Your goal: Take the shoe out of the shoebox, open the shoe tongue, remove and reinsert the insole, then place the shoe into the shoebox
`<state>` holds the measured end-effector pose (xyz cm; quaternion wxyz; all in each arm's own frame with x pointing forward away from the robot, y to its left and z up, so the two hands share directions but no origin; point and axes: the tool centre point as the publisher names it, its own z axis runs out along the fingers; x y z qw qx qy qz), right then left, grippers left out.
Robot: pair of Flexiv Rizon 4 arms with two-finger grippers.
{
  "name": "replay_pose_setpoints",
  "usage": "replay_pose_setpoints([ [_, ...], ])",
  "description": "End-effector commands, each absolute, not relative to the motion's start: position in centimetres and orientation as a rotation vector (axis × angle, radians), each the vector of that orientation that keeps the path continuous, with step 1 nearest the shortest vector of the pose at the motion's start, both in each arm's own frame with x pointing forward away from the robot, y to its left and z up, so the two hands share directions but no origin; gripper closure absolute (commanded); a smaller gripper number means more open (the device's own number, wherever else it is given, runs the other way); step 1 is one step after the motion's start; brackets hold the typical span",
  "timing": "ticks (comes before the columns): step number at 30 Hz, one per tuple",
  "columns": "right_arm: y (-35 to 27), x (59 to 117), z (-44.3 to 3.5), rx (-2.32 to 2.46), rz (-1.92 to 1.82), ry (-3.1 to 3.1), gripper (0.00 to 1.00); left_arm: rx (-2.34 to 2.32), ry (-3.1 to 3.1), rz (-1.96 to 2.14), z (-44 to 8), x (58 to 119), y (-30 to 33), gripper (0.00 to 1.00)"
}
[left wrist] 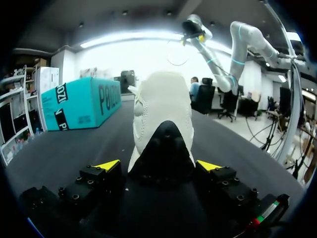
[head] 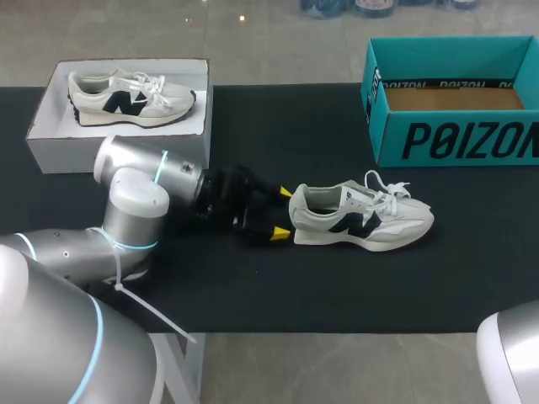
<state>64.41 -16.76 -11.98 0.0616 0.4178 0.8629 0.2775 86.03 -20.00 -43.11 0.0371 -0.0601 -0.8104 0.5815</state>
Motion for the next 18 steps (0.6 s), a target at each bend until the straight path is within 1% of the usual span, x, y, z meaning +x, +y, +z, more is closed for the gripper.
replay_pose_setpoints([
  [1, -16.8, 64.7, -11.8, 1.267, 0.834, 2.617, 0.00, -0.190, -2.484, 1.794, -43.0, 85.7, -20.5, 0.00],
  [18, -16.8, 64.7, -11.8, 1.267, 0.834, 2.617, 0.00, -0.186, -2.459, 1.812, -43.9, 85.4, -22.2, 0.00],
])
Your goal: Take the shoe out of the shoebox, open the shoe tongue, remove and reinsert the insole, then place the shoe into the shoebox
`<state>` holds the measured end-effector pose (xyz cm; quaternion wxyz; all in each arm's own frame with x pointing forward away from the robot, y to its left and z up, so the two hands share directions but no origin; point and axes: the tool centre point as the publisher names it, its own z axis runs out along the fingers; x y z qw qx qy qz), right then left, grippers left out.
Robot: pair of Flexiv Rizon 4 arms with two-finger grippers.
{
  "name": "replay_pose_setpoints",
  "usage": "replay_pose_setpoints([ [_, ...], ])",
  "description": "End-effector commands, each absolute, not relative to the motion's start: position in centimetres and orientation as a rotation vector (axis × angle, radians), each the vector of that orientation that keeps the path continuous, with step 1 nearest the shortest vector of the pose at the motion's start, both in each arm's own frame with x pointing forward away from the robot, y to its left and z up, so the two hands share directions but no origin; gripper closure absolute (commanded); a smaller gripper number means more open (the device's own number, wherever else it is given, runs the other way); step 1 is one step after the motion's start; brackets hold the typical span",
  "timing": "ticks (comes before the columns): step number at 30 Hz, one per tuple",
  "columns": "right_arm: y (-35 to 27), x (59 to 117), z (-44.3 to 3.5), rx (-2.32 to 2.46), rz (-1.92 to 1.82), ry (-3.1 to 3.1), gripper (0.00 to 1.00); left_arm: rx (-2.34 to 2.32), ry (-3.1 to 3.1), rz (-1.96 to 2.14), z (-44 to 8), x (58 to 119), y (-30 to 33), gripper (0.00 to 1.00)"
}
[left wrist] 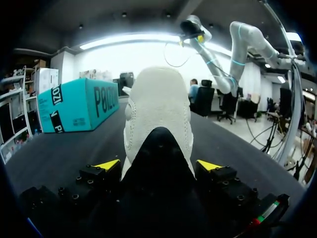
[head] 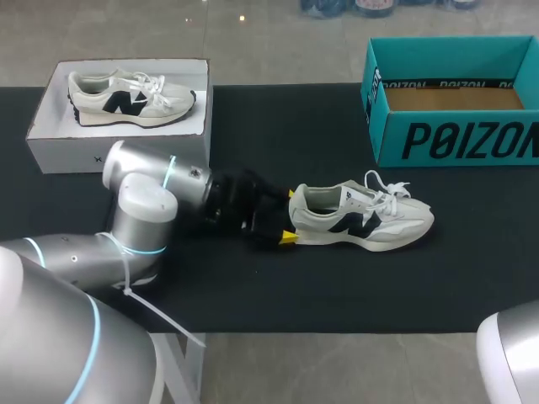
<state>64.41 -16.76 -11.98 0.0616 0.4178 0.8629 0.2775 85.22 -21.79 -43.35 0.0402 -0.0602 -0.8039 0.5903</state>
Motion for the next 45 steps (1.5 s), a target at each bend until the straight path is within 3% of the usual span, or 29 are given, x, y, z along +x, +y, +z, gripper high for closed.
replay_pose_setpoints([
  [1, -16.8, 64.7, -11.8, 1.267, 0.834, 2.617, 0.00, -0.189, -2.452, 1.816, -44.0, 85.4, -22.2, 0.00],
  [4, -16.8, 64.7, -11.8, 1.267, 0.834, 2.617, 0.00, -0.195, -2.447, 1.814, -44.2, 85.3, -22.3, 0.00],
  [5, -16.8, 64.7, -11.8, 1.267, 0.834, 2.617, 0.00, -0.200, -2.440, 1.820, -44.3, 85.3, -22.3, 1.00],
  [33, -16.8, 64.7, -11.8, 1.267, 0.834, 2.617, 0.00, -0.198, -2.430, 1.815, -44.4, 85.0, -22.5, 1.00],
  [38, -10.3, 65.7, -10.7, 1.222, 0.646, 2.591, 0.00, -0.198, -2.430, 1.815, -44.4, 85.0, -22.5, 1.00],
  [45, -3.9, 68.6, -13.6, 1.347, 0.402, 2.598, 0.00, -0.198, -2.430, 1.815, -44.4, 85.0, -22.5, 1.00],
])
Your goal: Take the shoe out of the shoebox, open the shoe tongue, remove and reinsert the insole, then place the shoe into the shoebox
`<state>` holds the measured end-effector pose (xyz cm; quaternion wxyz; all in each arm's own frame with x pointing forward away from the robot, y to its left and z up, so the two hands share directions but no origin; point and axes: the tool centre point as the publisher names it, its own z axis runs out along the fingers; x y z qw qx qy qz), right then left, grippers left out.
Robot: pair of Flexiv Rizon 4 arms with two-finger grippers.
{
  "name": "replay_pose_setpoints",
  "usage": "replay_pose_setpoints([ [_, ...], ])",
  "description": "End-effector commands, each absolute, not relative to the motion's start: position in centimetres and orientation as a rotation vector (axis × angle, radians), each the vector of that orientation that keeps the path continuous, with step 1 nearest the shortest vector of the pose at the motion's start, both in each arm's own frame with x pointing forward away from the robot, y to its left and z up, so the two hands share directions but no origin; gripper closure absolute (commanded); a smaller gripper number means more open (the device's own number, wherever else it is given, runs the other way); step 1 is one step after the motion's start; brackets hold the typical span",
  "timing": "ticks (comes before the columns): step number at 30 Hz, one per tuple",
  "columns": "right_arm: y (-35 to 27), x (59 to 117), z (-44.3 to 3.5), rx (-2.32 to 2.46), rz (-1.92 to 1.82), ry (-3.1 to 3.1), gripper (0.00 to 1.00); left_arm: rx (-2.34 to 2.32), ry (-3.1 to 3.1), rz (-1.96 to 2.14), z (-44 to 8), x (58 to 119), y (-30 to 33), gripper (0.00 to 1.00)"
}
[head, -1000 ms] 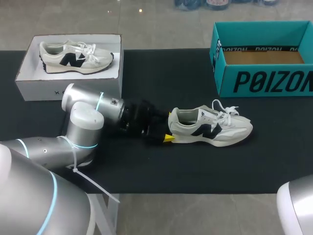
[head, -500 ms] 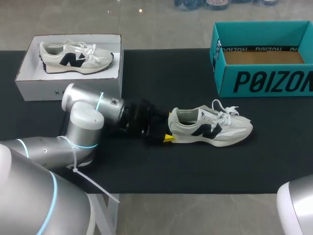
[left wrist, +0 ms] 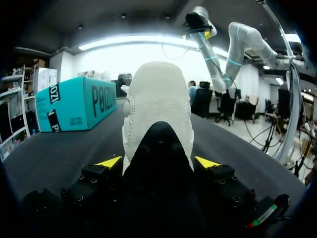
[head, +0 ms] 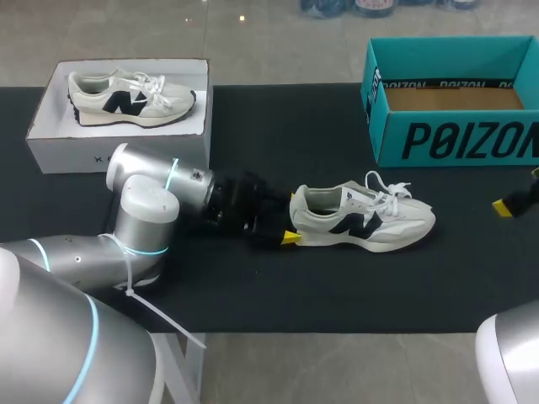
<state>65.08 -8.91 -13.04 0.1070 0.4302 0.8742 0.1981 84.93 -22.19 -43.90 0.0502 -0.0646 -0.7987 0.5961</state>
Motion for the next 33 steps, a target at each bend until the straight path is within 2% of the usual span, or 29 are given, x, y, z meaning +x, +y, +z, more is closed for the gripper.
replay_pose_setpoints([
  [1, -3.4, 69.1, -14.1, 1.378, 0.366, 2.584, 0.00, -0.198, -2.430, 1.815, -44.4, 85.0, -22.5, 1.00],
  [10, 0.2, 72.5, -18.7, 1.657, 0.243, 2.485, 0.00, -0.198, -2.430, 1.815, -44.4, 85.0, -22.5, 1.00],
  [17, 2.9, 77.0, -20.8, 1.595, 0.031, 2.479, 0.00, -0.198, -2.430, 1.815, -44.4, 85.0, -22.5, 1.00],
  [21, 4.1, 78.9, -21.0, 1.490, -0.016, 2.485, 0.00, -0.198, -2.430, 1.815, -44.4, 85.0, -22.5, 1.00],
  [33, 4.1, 78.9, -21.0, 1.490, -0.016, 2.485, 0.00, -0.198, -2.430, 1.815, -44.4, 85.0, -22.5, 1.00],
])
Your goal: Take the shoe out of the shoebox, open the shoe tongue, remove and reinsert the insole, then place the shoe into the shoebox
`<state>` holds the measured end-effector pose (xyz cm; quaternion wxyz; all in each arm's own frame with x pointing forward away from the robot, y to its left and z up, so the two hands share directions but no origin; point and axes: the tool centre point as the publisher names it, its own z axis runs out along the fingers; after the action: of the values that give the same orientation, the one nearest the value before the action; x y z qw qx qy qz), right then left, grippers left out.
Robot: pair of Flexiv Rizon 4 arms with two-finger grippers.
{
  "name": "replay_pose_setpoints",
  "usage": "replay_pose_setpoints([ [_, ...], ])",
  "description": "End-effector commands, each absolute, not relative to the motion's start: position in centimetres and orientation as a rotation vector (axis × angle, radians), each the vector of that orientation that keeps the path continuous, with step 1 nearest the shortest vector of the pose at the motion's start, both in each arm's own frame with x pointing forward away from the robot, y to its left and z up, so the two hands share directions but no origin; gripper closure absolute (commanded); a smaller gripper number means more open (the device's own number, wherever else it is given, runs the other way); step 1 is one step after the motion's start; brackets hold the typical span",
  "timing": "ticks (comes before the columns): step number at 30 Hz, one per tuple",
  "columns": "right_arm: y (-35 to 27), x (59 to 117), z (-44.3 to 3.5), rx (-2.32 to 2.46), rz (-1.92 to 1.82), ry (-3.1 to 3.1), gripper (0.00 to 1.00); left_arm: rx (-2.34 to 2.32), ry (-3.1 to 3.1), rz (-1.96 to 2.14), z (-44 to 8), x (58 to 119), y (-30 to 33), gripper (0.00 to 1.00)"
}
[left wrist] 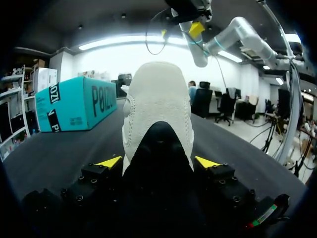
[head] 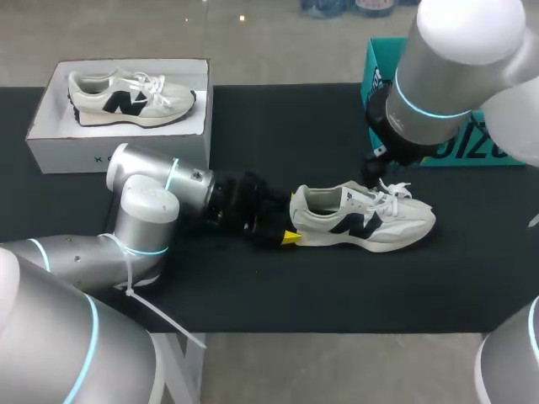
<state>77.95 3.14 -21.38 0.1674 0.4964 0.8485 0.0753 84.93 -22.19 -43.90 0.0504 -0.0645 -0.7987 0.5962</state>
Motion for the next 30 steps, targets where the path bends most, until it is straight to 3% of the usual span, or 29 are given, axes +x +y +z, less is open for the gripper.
replay_pose_setpoints([
  [1, 4.1, 78.9, -21.0, 1.490, -0.016, 2.485, 0.00, -0.198, -2.430, 1.815, -44.4, 85.0, -22.5, 1.00],
  [30, 8.5, 80.8, -29.9, 1.824, -0.258, 2.237, 0.00, -0.198, -2.430, 1.815, -44.4, 85.0, -22.5, 1.00],
])
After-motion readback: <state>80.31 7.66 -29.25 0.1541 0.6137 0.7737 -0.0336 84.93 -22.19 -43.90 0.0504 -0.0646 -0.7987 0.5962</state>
